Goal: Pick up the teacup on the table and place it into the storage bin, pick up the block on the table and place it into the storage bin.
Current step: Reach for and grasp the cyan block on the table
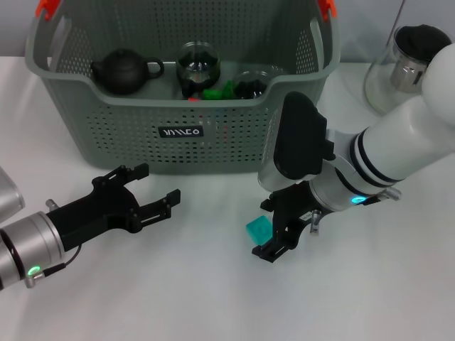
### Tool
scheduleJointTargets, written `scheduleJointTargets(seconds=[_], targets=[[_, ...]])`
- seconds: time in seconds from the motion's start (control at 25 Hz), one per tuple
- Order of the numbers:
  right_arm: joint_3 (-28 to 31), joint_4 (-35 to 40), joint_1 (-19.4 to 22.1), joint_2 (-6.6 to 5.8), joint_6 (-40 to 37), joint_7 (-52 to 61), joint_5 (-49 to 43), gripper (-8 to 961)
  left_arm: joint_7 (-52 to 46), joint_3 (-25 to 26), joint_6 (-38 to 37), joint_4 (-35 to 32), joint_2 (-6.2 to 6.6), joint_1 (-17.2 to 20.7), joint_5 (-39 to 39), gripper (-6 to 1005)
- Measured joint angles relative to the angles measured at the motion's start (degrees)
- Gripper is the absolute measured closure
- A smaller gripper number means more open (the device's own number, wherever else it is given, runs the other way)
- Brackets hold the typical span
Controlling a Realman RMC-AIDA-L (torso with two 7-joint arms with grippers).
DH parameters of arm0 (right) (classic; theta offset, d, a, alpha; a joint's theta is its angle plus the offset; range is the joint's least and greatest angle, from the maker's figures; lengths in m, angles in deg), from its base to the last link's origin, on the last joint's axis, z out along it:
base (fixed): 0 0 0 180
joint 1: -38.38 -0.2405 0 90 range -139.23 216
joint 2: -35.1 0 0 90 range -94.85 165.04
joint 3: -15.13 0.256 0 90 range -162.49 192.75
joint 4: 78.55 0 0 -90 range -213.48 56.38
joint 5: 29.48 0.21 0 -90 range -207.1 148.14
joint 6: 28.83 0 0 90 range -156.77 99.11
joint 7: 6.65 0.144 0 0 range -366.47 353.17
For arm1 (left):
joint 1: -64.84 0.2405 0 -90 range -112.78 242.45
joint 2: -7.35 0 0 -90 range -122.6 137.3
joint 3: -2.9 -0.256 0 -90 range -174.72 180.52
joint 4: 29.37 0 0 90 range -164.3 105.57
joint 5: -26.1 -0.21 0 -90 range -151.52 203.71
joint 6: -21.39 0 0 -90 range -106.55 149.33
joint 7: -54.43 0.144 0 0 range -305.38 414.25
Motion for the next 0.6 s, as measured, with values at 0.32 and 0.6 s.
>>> scheduleJointTargets(seconds=[0.32, 0.6], targets=[[0.00, -0.47, -0.45, -0.07, -0.24, -0.04, 1.45, 58, 0.00, 0.00, 0.11, 0.04, 0.00, 0.10, -0.10, 142], [0.14, -0.60, -0.55, -0.18, -0.32, 0.23, 1.58, 102, 0.00, -0.10, 0.23, 0.04, 0.00, 0.15, -0.16, 142]])
